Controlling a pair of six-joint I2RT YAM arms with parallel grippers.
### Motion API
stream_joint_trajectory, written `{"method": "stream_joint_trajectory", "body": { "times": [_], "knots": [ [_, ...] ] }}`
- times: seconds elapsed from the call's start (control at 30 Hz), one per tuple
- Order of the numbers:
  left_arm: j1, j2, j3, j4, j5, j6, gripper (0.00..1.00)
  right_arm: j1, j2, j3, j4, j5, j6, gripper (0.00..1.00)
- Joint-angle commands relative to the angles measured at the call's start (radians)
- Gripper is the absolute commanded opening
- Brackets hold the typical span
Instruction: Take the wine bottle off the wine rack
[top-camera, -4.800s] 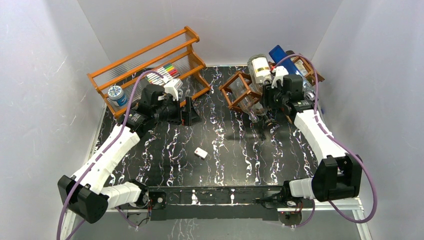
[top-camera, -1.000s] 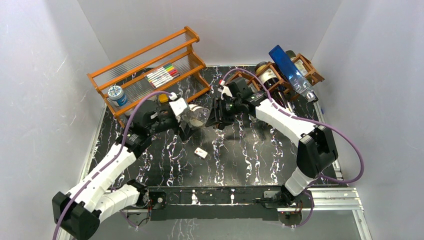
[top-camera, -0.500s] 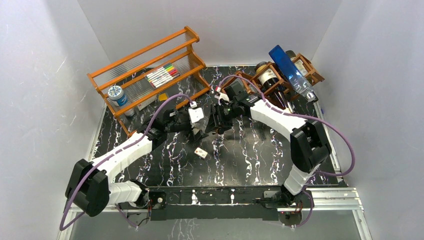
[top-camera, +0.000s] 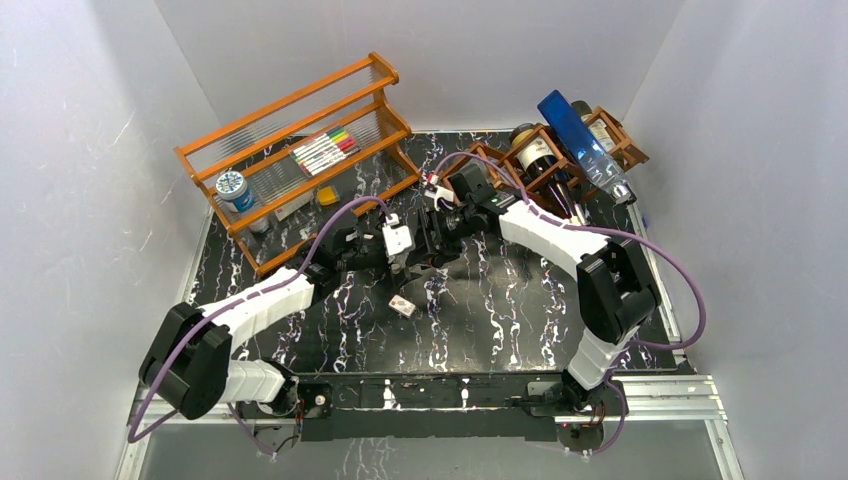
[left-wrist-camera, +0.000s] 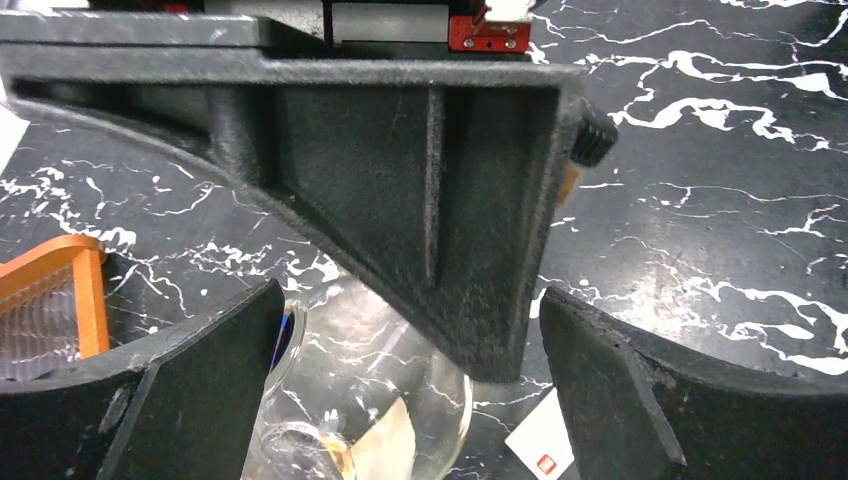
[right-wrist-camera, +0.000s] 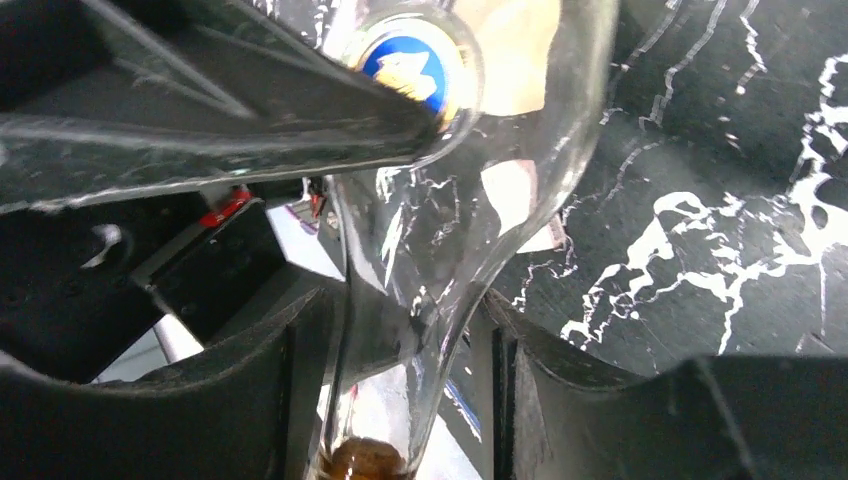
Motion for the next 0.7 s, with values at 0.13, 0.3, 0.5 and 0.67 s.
{"method": "stream_joint_trajectory", "body": {
  "times": [0.13,0.3,0.5,0.67],
  "knots": [
    [-0.053,-0.005,-0.008,0.055,0.017,0.006,0.94,0.008,-0.146,-0.007,0.286,-0.163,0.050,0.79],
    [-0.055,-0.028,-0.022,0.086,-0.033,-0.001,0.68,0.009,-0.153,-0.028,0.335,-0.182,0.086,0.83],
    [-0.056,-0.072,-0.038,0.093,-0.104,0.007,0.38,0.001,-0.214,-0.020,0.307,-0.022,0.080,0.85],
    [-0.055,-0.111,-0.038,0.106,-0.206,-0.013,0.22,-0.069,-0.335,-0.009,0.192,0.193,0.021,0.95]
  ]
}}
